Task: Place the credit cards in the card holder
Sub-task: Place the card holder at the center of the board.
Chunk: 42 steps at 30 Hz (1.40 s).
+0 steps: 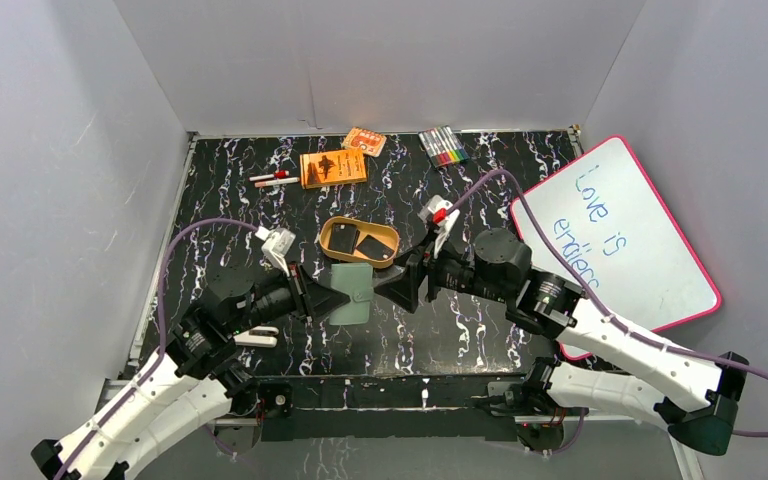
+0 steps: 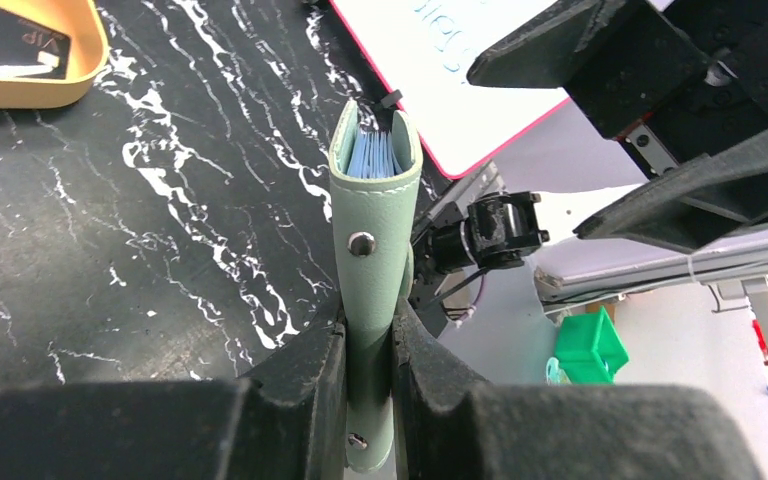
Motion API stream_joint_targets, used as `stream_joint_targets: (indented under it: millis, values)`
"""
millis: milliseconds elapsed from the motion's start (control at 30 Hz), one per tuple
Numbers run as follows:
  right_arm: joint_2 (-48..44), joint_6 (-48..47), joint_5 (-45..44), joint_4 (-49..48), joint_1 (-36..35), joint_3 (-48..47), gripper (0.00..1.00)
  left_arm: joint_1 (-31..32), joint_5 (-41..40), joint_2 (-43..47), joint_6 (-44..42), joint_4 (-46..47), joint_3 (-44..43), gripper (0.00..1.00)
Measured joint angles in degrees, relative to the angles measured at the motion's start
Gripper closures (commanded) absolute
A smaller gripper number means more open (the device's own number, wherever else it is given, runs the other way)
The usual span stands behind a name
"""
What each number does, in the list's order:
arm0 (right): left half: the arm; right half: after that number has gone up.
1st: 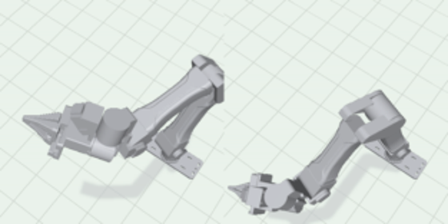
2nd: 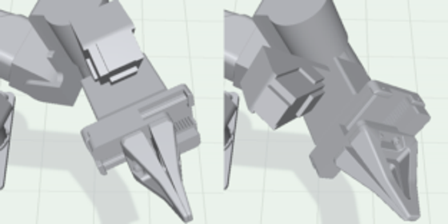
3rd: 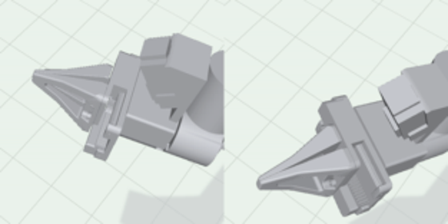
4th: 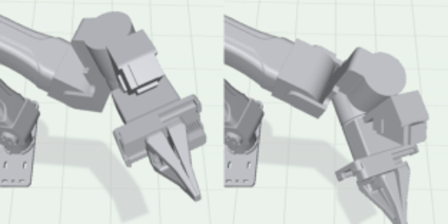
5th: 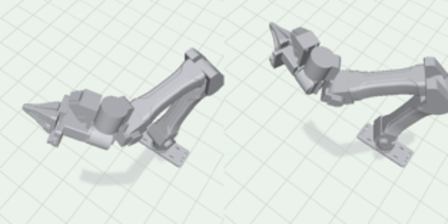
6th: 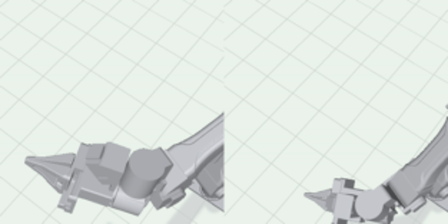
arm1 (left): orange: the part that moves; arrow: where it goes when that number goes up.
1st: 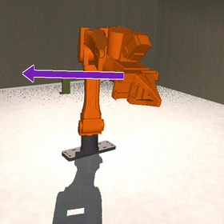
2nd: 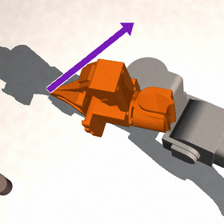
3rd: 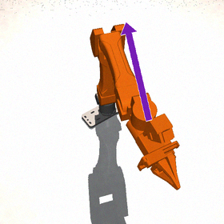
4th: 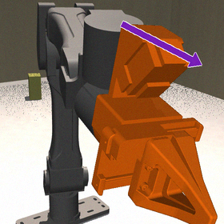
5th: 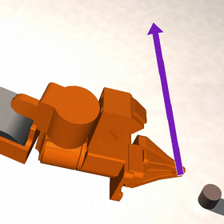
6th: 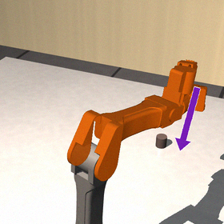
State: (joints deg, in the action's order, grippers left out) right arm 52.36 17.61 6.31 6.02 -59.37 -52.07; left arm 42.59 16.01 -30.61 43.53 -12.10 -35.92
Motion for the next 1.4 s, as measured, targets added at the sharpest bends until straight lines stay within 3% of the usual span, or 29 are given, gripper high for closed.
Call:
stream_joint_targets:
  millis: [300,500,800,1033,1400]
  values:
    - [-1.77,0.24,-2.84,0.39,0.00,0.37,0.18,0.00,-1.46,-0.24,0.02,0.24,0.87,1.00]
    - [-1.46,1.68,-13.38,1.75,0.00,1.68,0.17,0.00,-3.32,-12.41,1.60,0.07,0.90,1.00]
    - [-2.10,6.56,-27.10,6.12,0.00,2.86,0.17,0.33,-1.33,-38.80,4.68,9.18,-0.44,1.00]
    - [-4.26,8.85,-28.61,8.28,0.00,6.01,0.17,1.11,-1.09,-47.50,6.54,18.51,-0.44,1.00]
    - [-4.33,9.99,-28.26,9.01,0.00,6.14,0.17,1.16,-2.80,-50.16,10.34,25.77,1.95,1.00]
